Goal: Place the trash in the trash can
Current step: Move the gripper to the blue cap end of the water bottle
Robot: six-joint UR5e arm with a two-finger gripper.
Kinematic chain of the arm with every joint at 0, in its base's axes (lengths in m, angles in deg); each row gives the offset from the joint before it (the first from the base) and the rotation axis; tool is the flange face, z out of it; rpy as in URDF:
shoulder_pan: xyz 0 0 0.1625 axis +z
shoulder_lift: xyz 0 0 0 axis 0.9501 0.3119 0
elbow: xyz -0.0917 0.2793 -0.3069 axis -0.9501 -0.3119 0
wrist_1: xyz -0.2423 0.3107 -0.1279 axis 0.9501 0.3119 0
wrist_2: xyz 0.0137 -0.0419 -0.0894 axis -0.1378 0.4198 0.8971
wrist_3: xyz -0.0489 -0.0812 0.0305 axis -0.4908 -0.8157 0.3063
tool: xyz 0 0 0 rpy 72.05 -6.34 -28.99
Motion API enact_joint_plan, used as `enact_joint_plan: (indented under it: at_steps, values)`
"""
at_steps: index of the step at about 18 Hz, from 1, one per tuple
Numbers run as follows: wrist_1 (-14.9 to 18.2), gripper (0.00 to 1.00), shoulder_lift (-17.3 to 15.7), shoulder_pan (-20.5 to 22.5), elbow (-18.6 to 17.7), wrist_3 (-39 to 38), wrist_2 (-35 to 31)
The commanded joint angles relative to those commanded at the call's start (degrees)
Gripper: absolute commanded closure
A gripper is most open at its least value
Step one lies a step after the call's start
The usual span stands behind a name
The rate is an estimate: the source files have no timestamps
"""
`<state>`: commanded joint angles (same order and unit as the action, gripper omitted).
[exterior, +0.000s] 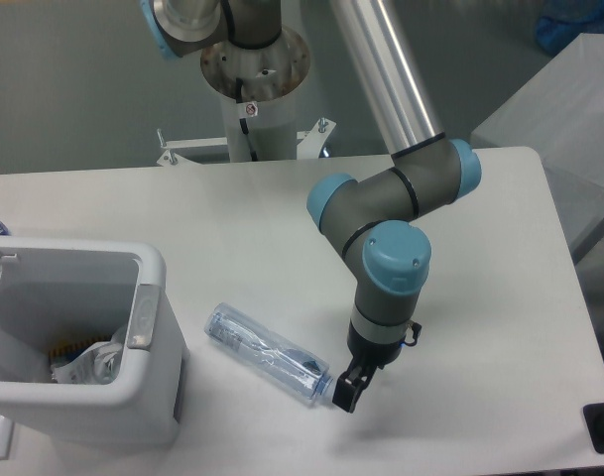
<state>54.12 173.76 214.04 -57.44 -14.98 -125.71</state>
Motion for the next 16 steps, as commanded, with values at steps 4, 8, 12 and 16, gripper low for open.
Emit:
enact_joint_plan:
  at_steps: [4, 8, 12, 16]
  values:
    - [0.0, 0.07, 0.8, -0.4, 0.0, 0.1, -0.9]
    - [0.1, 0.09, 1.4, -1.7, 0.1, 0.2, -1.3]
    - [0.2, 0.11, 1.2, -2.4, 0.1, 0.0, -1.8]
    - [0.2, 0.18, 1.4, -2.8, -0.3, 0.1, -2.5]
